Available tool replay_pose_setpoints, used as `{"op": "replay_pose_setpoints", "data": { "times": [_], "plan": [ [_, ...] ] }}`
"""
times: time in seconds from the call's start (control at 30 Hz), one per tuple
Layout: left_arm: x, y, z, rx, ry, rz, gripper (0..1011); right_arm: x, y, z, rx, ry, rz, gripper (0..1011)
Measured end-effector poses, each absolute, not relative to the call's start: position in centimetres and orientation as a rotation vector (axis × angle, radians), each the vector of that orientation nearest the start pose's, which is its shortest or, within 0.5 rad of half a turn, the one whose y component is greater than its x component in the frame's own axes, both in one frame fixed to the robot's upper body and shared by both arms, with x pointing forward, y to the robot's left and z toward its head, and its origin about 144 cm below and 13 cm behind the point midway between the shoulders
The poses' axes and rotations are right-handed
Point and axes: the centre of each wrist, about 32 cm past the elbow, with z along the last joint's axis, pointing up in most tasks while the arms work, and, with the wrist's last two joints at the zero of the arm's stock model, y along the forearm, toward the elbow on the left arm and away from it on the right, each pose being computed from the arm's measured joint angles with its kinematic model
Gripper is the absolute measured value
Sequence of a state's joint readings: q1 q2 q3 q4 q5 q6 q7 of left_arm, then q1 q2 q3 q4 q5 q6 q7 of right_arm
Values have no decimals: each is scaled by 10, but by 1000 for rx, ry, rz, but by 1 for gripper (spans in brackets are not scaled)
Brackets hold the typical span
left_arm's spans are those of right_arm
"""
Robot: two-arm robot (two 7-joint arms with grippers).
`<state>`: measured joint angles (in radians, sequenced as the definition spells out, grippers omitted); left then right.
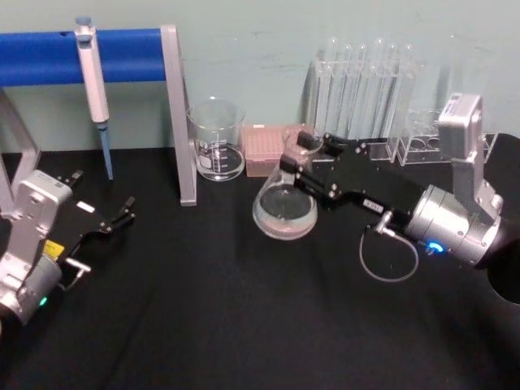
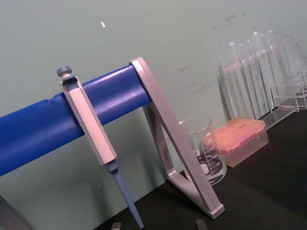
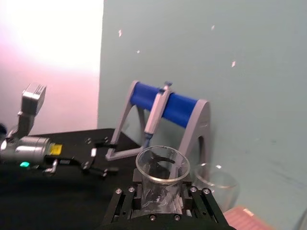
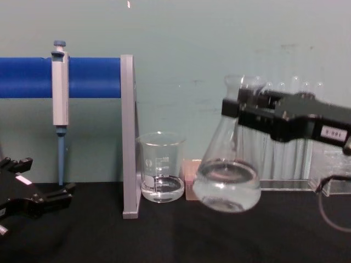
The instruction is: Grasp the erlenmeyer flask with one hand, shake it three times, then place it back.
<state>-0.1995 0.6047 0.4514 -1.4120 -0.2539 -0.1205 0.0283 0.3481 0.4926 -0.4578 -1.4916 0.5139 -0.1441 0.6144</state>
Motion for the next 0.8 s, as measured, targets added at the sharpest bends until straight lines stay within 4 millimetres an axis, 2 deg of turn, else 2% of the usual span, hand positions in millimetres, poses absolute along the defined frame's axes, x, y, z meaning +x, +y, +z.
{"op": "replay_pose_setpoints", "data": {
  "times": [0.3, 0.8],
  "plan": [
    [489, 310, 1140, 304, -285, 1248, 1001, 523, -253, 1221, 94, -210, -650, 458],
    [489, 310, 1140, 304, -285, 1248, 1001, 521, -250, 1219, 104, -201, -622, 458]
  ]
}}
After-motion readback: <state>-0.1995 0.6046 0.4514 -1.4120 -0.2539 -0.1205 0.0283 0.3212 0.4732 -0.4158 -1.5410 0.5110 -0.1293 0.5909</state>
